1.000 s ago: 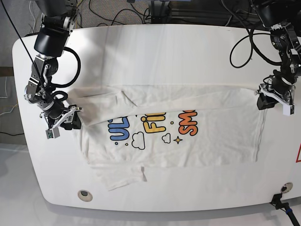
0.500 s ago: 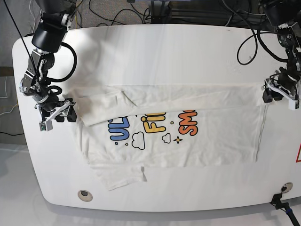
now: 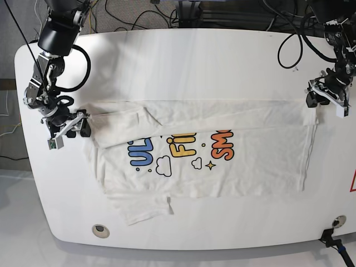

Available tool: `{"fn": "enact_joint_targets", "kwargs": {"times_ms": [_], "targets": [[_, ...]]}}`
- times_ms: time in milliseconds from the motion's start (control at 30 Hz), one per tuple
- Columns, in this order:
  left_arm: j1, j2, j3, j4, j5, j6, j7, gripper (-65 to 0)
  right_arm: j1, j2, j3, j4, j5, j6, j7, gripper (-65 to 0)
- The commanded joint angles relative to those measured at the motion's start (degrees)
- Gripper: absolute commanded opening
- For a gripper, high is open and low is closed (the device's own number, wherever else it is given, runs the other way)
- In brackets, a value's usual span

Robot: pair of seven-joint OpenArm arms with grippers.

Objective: Fold the T-shirt properly
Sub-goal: 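Open both grippers and pull them back toward the collar, then lower both grippers and grasp the folded edge again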

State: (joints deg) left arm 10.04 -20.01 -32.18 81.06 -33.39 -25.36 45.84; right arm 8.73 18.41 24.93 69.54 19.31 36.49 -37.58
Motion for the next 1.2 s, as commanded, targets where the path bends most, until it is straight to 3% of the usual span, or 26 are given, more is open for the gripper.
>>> {"fn": "enact_joint_targets", "kwargs": {"times_ms": [0,133,433,767,967,1167], "targets": [[0.83,-0.66,-3.94,1.52,1.17,-3.25,0.8,-36.4,-2.75,0.56,0.63,7.67,0.64,0.16,-1.35,-32.6],[3.36,0.04,-8.06,2.48,4.45,-5.65,1.87,-37.5,-8.54,-0.41,4.7,16.03,0.16,0.04,-4.57,-33.1],[5.88,1.34,-8.45,3.39,6.06,-5.77,1.1,-38.4,-13.83,-0.96,13.0,21.13,0.03,0.05,-9.12,-32.9],[4.57,3.43,-7.27,2.43,8.44,-3.47,-0.11,-40.3,-14.02,-2.4,12.98,20.56,-0.32,0.14,-9.29,-33.1],[4.47,2.95,-7.27,2.9,8.83,-2.73,-1.11,-38.3,-13.81,-2.2,13.2,20.53,0.03,-0.08,-9.27,-32.2],[2.11,4.4,-12.34,2.97,8.7,-2.78,-0.74,-37.6,-12.36,-2.17,13.98,20.78,2.76,0.02,-9.78,-32.0]]}}
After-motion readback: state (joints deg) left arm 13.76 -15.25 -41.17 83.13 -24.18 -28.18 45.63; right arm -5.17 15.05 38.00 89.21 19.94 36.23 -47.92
